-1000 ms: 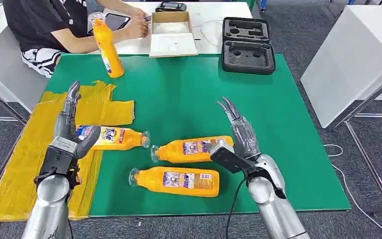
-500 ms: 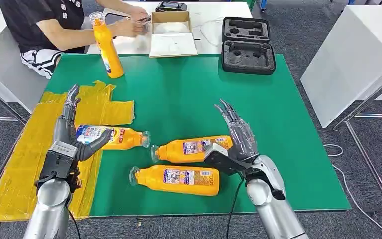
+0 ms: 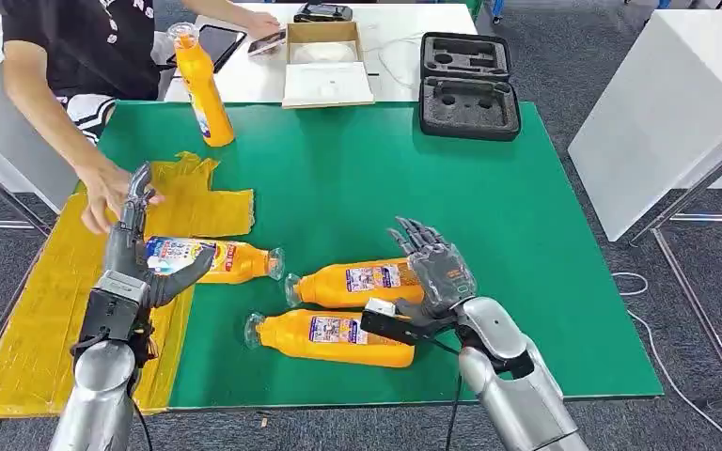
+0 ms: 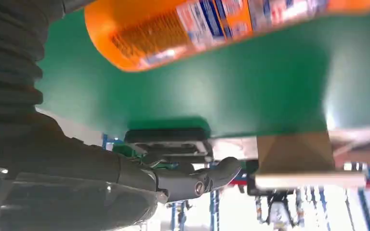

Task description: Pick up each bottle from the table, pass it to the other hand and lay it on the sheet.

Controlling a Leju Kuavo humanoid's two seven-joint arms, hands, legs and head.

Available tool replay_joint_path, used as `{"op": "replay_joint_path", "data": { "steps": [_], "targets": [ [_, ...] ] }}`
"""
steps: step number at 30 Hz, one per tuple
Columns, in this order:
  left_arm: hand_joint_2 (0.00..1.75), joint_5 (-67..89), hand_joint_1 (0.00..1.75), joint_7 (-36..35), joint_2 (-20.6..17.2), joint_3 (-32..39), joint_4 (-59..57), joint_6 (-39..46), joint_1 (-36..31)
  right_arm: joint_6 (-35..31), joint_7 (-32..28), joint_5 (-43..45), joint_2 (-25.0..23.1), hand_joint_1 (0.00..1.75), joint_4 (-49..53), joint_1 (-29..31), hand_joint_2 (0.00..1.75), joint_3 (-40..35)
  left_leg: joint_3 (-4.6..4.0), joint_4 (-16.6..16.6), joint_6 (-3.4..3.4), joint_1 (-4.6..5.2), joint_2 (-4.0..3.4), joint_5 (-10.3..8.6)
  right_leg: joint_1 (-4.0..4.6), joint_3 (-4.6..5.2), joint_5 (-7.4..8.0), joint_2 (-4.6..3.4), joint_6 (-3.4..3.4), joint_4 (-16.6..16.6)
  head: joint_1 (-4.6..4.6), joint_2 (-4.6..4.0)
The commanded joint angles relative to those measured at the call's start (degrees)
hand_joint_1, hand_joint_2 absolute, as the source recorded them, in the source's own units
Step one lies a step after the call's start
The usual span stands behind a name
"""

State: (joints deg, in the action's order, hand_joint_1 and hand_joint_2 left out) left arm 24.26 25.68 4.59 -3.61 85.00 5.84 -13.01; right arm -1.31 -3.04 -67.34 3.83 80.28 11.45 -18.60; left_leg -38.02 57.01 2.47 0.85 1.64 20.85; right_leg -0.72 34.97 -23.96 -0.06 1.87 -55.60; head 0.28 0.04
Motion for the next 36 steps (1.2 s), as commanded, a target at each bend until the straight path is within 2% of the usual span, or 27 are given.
{"op": "replay_joint_path", "data": {
  "steps": [1, 9, 10, 13, 14, 16, 17, 18, 19, 22, 23, 26, 28, 32, 33, 36],
  "targets": [
    [1.75, -0.22, 0.00, -0.03, 0.86, -0.07, -6.16, -0.05, -3.07, 1.13, 1.02, -1.72, 2.30, 0.00, -10.02, 4.30, 1.75, -4.42, 0.47, 0.04, -0.21, -0.08, -0.12, 0.20, 0.10, -0.53, -0.16, 0.02, -0.08, 0.07, 0.00, 0.00],
    [1.75, -0.31, 0.00, -0.18, 0.95, -0.35, -6.78, -0.25, -3.75, 1.05, 0.75, -1.76, 2.23, 0.00, -10.60, 3.58, 1.75, -4.78, 0.42, 0.04, -0.19, -0.07, -0.10, 0.18, 0.09, -0.46, -0.15, 0.02, -0.07, 0.05, 0.00, 0.00],
    [1.75, -0.75, 0.00, -0.51, 0.57, -0.56, -6.75, -0.30, -3.55, 0.98, 2.19, -2.60, 1.54, 0.00, -14.78, 5.45, 1.75, -5.30, 0.43, 0.04, -0.19, -0.07, -0.08, 0.19, 0.09, -0.47, -0.16, 0.04, -0.07, 0.05, 0.00, 0.00],
    [1.75, -0.75, 0.00, -0.51, 0.57, -0.56, -6.75, -0.30, -3.55, 0.98, 2.19, -2.60, 1.54, 0.00, -14.78, 5.45, 1.75, -5.30, 0.16, -0.02, -0.10, -0.04, -0.09, 0.05, 0.04, -0.17, -0.02, -0.03, -0.04, 0.06, 0.00, 0.00],
    [1.75, -0.75, 0.00, -0.51, 0.57, -0.56, -6.75, -0.30, -3.55, 0.98, 2.19, -2.60, 1.54, 0.00, -14.78, 5.45, 1.75, -5.30, 0.36, 0.03, -0.17, -0.06, -0.16, 0.15, 0.07, -0.38, -0.11, -0.04, -0.07, 0.04, 0.02, 0.00],
    [1.75, -0.75, 0.00, -0.51, 0.57, -0.56, -6.75, -0.30, -3.55, 0.98, 2.19, -2.60, 1.54, 0.00, -14.78, 5.45, 1.75, -5.30, 0.15, -0.01, -0.10, -0.03, -0.06, 0.04, 0.04, -0.16, -0.03, 0.00, -0.03, 0.05, 0.00, 0.00],
    [1.75, -0.75, 0.00, -0.51, 0.57, -0.56, -6.75, -0.30, -3.55, 0.98, 2.19, -2.60, 1.54, 0.00, -14.78, 5.45, 1.75, -5.30, 0.52, 0.11, -0.25, -0.09, -0.19, 0.27, 0.11, -0.57, -0.21, -0.03, -0.10, 0.01, 0.00, 0.00],
    [1.75, -0.75, 0.00, -0.51, 0.57, -0.56, -6.75, -0.30, -3.55, 0.98, 2.19, -2.60, 1.54, 0.00, -14.78, 5.45, 1.75, -5.30, 0.27, 0.02, -0.15, -0.05, -0.11, 0.12, 0.06, -0.30, -0.08, -0.01, -0.05, 0.05, 0.00, 0.00],
    [1.75, -0.75, 0.00, -0.51, 0.57, -0.56, -6.75, -0.30, -3.55, 0.98, 2.19, -2.60, 1.54, 0.00, -14.78, 5.45, 1.75, -5.30, 0.43, 0.07, -0.20, -0.07, -0.16, 0.21, 0.09, -0.46, -0.16, -0.03, -0.08, 0.02, 0.00, 0.00],
    [1.75, -0.75, 0.00, -0.51, 0.57, -0.56, -6.75, -0.30, -3.55, 0.98, 2.19, -2.60, 1.54, 0.00, -14.78, 5.45, 1.75, -5.30, 0.15, -0.02, -0.09, -0.02, -0.06, 0.05, 0.03, -0.16, -0.03, 0.00, -0.03, 0.05, 0.00, 0.00],
    [1.75, -0.75, 0.00, -0.51, 0.57, -0.56, -6.75, -0.30, -3.55, 0.98, 2.19, -2.60, 1.54, 0.00, -14.78, 5.45, 1.75, -5.30, 0.38, 0.05, -0.18, -0.05, -0.14, 0.18, 0.06, -0.40, -0.15, -0.02, -0.07, 0.02, 0.00, 0.00],
    [1.75, -0.74, 0.00, -0.55, 0.50, -0.78, -6.85, -0.30, -3.41, -0.24, 5.29, -4.39, 1.45, 0.00, -15.77, 5.69, 1.75, -4.88, 0.43, 0.07, -0.20, -0.06, -0.14, 0.21, 0.08, -0.46, -0.17, -0.01, -0.08, 0.02, 0.00, 0.00],
    [1.75, -0.81, 0.00, -0.58, 0.64, -1.01, -7.59, -0.36, -3.28, -0.12, 5.96, -4.80, 1.30, 0.00, -17.59, 5.72, 1.75, -4.35, 0.22, -0.01, -0.11, -0.03, -0.06, 0.07, 0.04, -0.23, -0.06, 0.01, -0.04, 0.05, 0.00, 0.00],
    [1.75, -0.90, 0.00, -0.55, 1.04, -1.95, -9.42, -0.45, -4.16, -1.18, 7.91, -5.84, 0.52, 0.00, -21.43, 6.25, 1.75, -3.26, 0.55, 0.05, -0.24, -0.09, -0.11, 0.23, 0.11, -0.61, -0.19, 0.05, -0.09, 0.06, 0.00, 0.00],
    [1.75, -1.03, 0.00, -0.57, 1.33, -2.14, -9.68, -0.48, -4.37, -1.22, 8.29, -6.05, 0.09, 0.00, -22.22, 6.50, 1.75, -3.14, 0.23, -0.02, -0.11, -0.05, -0.02, 0.06, 0.05, -0.26, -0.05, 0.06, -0.04, 0.07, 0.02, 0.00],
    [1.75, -1.26, 0.00, -0.56, 1.52, -3.15, -11.41, -0.77, -5.19, -1.48, 8.29, -5.42, -0.64, 0.00, -26.12, 8.03, 1.75, -2.44, 0.39, 0.04, -0.19, -0.05, -0.08, 0.15, 0.06, -0.43, -0.14, 0.05, -0.07, 0.03, 0.02, 0.00]
  ]
}}
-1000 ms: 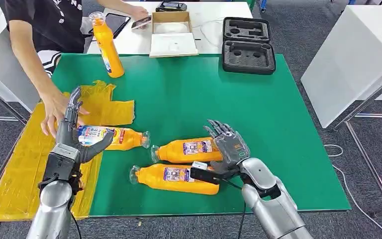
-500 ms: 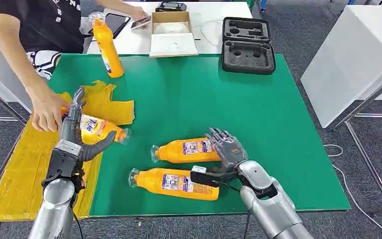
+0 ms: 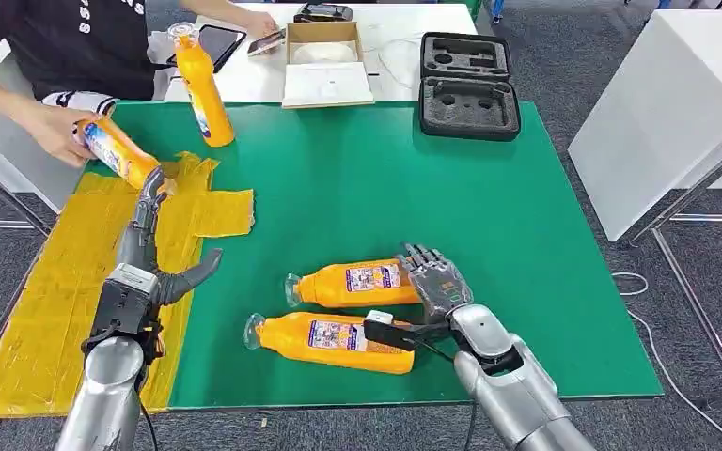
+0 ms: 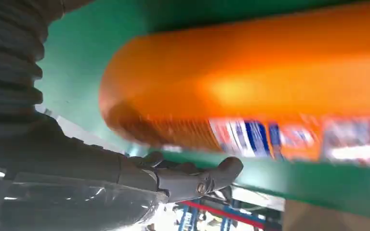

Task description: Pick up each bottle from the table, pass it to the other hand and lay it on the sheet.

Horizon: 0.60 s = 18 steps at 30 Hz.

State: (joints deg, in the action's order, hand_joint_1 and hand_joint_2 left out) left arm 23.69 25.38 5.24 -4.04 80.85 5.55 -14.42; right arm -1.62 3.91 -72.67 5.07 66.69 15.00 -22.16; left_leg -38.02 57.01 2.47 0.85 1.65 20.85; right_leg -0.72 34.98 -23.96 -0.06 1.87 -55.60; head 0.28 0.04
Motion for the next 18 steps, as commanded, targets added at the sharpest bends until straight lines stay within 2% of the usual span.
{"op": "replay_joint_path", "data": {
  "steps": [1, 4, 6, 11, 12, 14, 16, 17, 18],
  "targets": [
    [1.75, -0.99, 0.00, -0.20, 0.98, -3.03, -7.75, -0.56, -4.03, -1.79, 1.33, 0.20, -2.04, 0.00, -13.96, 5.09, 1.75, 1.44, 0.31, 0.00, -0.15, -0.07, -0.09, 0.10, 0.09, -0.35, -0.07, 0.01, -0.06, 0.09, 0.00, 0.00],
    [1.75, -1.18, 0.00, -0.20, 1.39, -3.51, -8.40, -0.67, -4.49, -1.74, 1.50, 0.23, -1.97, 0.00, -15.89, 5.82, 1.75, 1.73, 0.27, -0.03, -0.12, -0.05, -0.06, 0.04, 0.06, -0.29, -0.04, 0.05, -0.04, 0.08, 0.00, 0.00],
    [1.75, -1.61, 0.00, -0.17, 1.45, -3.74, -9.16, -0.61, -4.70, -2.98, 1.63, 0.57, -2.49, 0.12, -18.86, 7.11, 1.75, 2.39, 0.33, -0.03, -0.13, -0.05, -0.07, 0.04, 0.06, -0.33, -0.03, 0.05, -0.06, 0.08, 0.00, 0.00],
    [1.75, -1.66, 0.00, -0.15, 1.36, -3.75, -9.11, -0.59, -4.59, -3.06, 1.57, 0.52, -2.60, 0.12, -19.19, 7.31, 1.75, 2.42, 0.64, 0.02, -0.23, -0.09, -0.16, 0.14, 0.11, -0.63, -0.10, 0.04, -0.11, 0.08, 0.00, 0.00],
    [1.75, -1.66, 0.00, -0.15, 1.36, -3.75, -9.11, -0.59, -4.59, -3.06, 1.57, 0.52, -2.60, 0.12, -19.19, 7.31, 1.75, 2.42, 0.44, -0.03, -0.11, -0.04, -0.10, 0.03, 0.06, -0.41, 0.02, 0.02, -0.07, 0.08, 0.00, 0.00],
    [1.75, -1.73, 0.00, -0.13, 1.36, -3.86, -9.01, -0.59, -4.55, -2.92, 1.56, 0.47, -2.63, 0.65, -20.00, 7.63, 1.75, 2.51, 0.49, -0.01, -0.12, -0.04, -0.12, 0.04, 0.05, -0.43, 0.02, 0.03, -0.10, 0.06, -0.02, 0.00],
    [1.75, -1.81, 0.00, -0.13, 1.48, -3.96, -9.03, -0.61, -4.55, -2.69, 1.53, 0.46, -2.64, 1.64, -20.83, 7.95, 1.75, 2.59, 0.59, 0.01, -0.16, -0.07, -0.14, 0.07, 0.08, -0.53, 0.02, 0.05, -0.18, 0.06, 0.00, 0.00],
    [1.75, -1.97, 0.00, -0.13, 1.57, -4.00, -9.09, -0.63, -4.48, -2.58, 1.60, 0.59, -2.76, 1.75, -21.62, 8.18, 1.75, 2.91, 0.49, 0.00, -0.11, -0.04, -0.11, 0.02, 0.05, -0.43, 0.06, 0.04, -0.15, 0.05, 0.00, 0.00],
    [1.75, -2.00, 0.00, -0.13, 1.59, -4.02, -9.13, -0.64, -4.49, -2.57, 1.60, 0.64, -2.85, 1.75, -21.85, 8.29, 1.75, 3.03, 0.60, 0.02, -0.18, -0.06, -0.14, 0.07, 0.08, -0.55, 0.01, 0.06, -0.18, 0.05, 0.00, 0.00]
  ]
}}
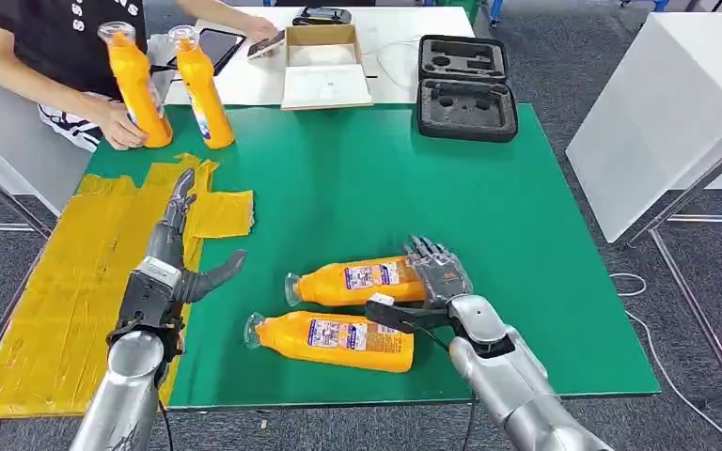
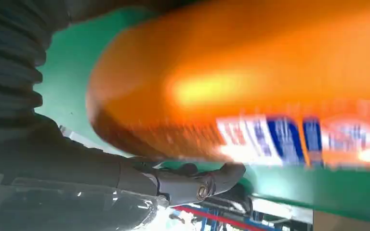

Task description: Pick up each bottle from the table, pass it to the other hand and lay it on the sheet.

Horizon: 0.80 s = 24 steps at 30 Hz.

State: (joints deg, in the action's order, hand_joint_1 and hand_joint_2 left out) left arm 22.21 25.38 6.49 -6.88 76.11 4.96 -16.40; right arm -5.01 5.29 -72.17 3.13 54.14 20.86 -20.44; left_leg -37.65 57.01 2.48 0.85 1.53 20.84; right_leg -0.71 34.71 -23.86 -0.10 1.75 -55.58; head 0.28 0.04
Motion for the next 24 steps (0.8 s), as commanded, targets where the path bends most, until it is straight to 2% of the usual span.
{"op": "replay_joint_path", "data": {
  "steps": [1, 24],
  "targets": [
    [1.75, -0.51, 0.00, -0.13, 0.37, -1.22, -4.42, -0.06, -2.48, 0.78, 0.22, 0.16, -0.89, 1.75, -9.35, 2.42, 1.75, 1.35, 0.21, 0.01, -0.16, -0.06, -0.03, 0.07, 0.06, -0.26, -0.07, 0.08, -0.06, 0.05, 0.00, 0.00],
    [1.75, -0.93, 0.00, -0.02, 0.42, -1.45, -5.27, -0.10, -2.62, 0.25, -0.44, 0.04, -1.29, 1.75, -10.46, 2.76, 1.75, 1.97, 0.40, -0.01, -0.14, -0.07, 0.03, 0.03, 0.08, -0.45, -0.07, 0.13, -0.08, 0.08, 0.00, 0.00]
  ]
}}
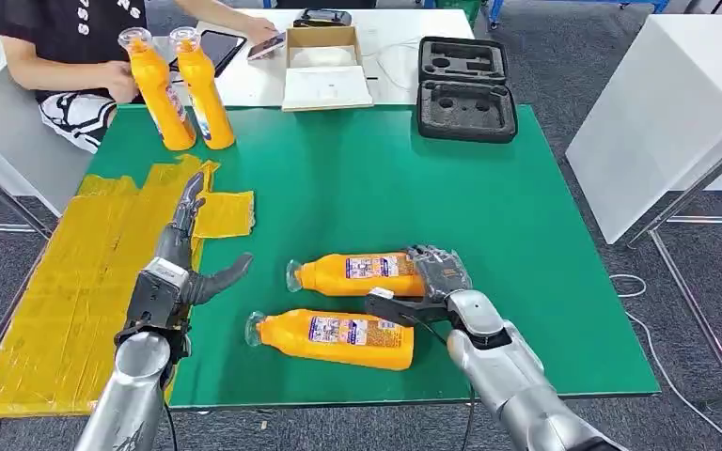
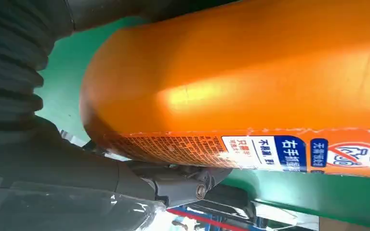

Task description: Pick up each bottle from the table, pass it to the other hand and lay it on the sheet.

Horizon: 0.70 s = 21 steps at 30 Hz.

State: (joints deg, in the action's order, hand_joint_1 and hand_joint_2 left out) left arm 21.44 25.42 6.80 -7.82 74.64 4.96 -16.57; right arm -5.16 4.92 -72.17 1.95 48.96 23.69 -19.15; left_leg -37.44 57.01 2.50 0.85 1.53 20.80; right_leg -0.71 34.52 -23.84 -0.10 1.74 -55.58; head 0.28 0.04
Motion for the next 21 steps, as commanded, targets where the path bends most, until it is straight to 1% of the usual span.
{"op": "replay_joint_path", "data": {
  "steps": [1, 7, 10, 11, 13, 14, 15, 16, 17, 18, 19, 20, 21],
  "targets": [
    [1.75, -0.18, 0.00, -0.05, 0.12, -0.53, -3.79, -0.11, -2.43, 0.44, -0.08, 0.04, -0.09, 1.75, -5.34, 0.00, 1.75, 0.72, 0.25, 0.03, -0.22, -0.10, 0.01, 0.12, 0.11, -0.33, -0.13, 0.15, -0.09, 0.06, 0.00, 0.00],
    [1.75, -0.30, 0.00, -0.04, 0.46, -0.82, -4.24, -0.24, -2.68, -0.49, -0.67, 0.47, 0.14, 1.75, -4.82, -0.77, 1.75, 1.60, 0.14, -0.02, -0.11, -0.06, 0.07, 0.03, 0.06, -0.19, -0.05, 0.14, -0.04, 0.07, 0.00, 0.00],
    [1.75, -0.42, 0.00, -0.06, 0.24, -0.82, -3.88, -0.29, -2.60, -0.49, -1.02, 0.70, 0.23, 1.75, -3.85, -1.45, 1.75, 2.26, 0.27, 0.00, -0.21, -0.10, 0.07, 0.10, 0.11, -0.35, -0.13, 0.21, -0.09, 0.09, 0.00, 0.00],
    [1.75, -0.42, 0.00, -0.06, 0.24, -0.81, -3.84, -0.29, -2.59, -0.61, -1.04, 0.75, 0.24, 1.75, -3.62, -1.59, 1.75, 2.36, 0.20, 0.00, -0.16, -0.08, 0.08, 0.07, 0.09, -0.27, -0.10, 0.18, -0.07, 0.07, 0.02, 0.00],
    [1.75, -0.51, 0.00, -0.15, 0.15, -0.74, -3.59, -0.34, -2.41, -2.55, -1.49, 1.78, -0.05, 1.75, -1.70, -2.58, 1.75, 3.90, 0.22, -0.01, -0.19, -0.07, 0.09, 0.08, 0.08, -0.29, -0.12, 0.21, -0.07, 0.07, 0.00, 0.00],
    [1.75, 0.23, 0.00, -0.19, 0.00, -0.79, -3.00, 0.81, -2.13, -10.59, -9.05, 9.69, -7.47, 1.75, 6.22, -5.81, 1.75, 11.82, 0.29, 0.01, -0.24, -0.10, 0.08, 0.13, 0.11, -0.38, -0.17, 0.23, -0.09, 0.08, 0.00, 0.00],
    [1.75, 0.10, 0.00, -0.47, -0.25, -1.18, -1.78, 0.90, -1.72, -15.99, -18.22, 29.53, -7.67, 1.75, 9.17, -6.57, 1.75, 18.85, 0.13, -0.02, -0.12, -0.05, 0.11, 0.04, 0.06, -0.20, -0.08, 0.17, -0.05, 0.06, 0.00, 0.00],
    [1.75, -0.03, 0.00, -1.06, -0.41, -1.41, -0.86, 0.93, -1.47, -14.52, -16.10, 30.75, -7.56, 1.75, 14.30, -7.96, 1.75, 17.85, 0.17, 0.01, -0.20, -0.08, -0.05, 0.11, 0.09, -0.17, -0.11, 0.04, -0.10, 0.02, 0.00, 0.00],
    [1.75, 0.02, 0.00, -1.58, -0.62, -1.88, -0.57, 0.72, -1.65, -12.03, -14.64, 31.86, -7.17, 1.75, 17.40, -8.74, 1.75, 16.53, 0.03, 0.02, -0.16, -0.04, 0.04, 0.06, 0.05, -0.09, -0.09, 0.09, -0.08, -0.02, 0.00, 0.00],
    [1.75, 0.08, 0.00, -2.02, -0.62, -2.36, -0.78, 0.37, -2.14, -8.95, -14.69, 35.03, -7.32, 1.75, 19.07, -9.16, 1.75, 16.22, 0.08, 0.10, -0.23, -0.07, 0.08, 0.14, 0.08, -0.18, -0.18, 0.16, -0.11, -0.08, 0.04, 0.00],
    [1.75, 0.09, 0.00, -2.91, -0.44, -2.78, -1.44, -0.21, -2.76, -8.71, -14.71, 35.20, -7.20, 1.75, 19.65, -9.47, 1.75, 15.53, -0.15, 0.08, -0.13, -0.02, -0.04, 0.05, 0.04, 0.09, -0.07, -0.03, -0.07, -0.10, 0.07, 0.00],
    [1.75, 0.15, 0.00, -3.25, -0.36, -2.94, -1.71, -0.38, -2.94, -8.85, -14.88, 35.11, -7.25, 1.75, 19.77, -9.60, 1.75, 15.28, -0.11, 0.20, -0.24, -0.04, -0.04, 0.20, 0.06, 0.00, -0.21, 0.00, -0.12, -0.21, -0.02, 0.00],
    [1.75, 0.18, 0.00, -3.79, -0.22, -3.32, -2.32, -0.64, -3.36, -9.32, -15.76, 36.51, -7.65, 1.75, 20.14, -9.93, 1.75, 15.30, -0.29, 0.08, -0.19, -0.01, 0.06, 0.09, 0.03, 0.13, -0.11, 0.02, -0.07, -0.13, -0.04, 0.00]
  ]
}}
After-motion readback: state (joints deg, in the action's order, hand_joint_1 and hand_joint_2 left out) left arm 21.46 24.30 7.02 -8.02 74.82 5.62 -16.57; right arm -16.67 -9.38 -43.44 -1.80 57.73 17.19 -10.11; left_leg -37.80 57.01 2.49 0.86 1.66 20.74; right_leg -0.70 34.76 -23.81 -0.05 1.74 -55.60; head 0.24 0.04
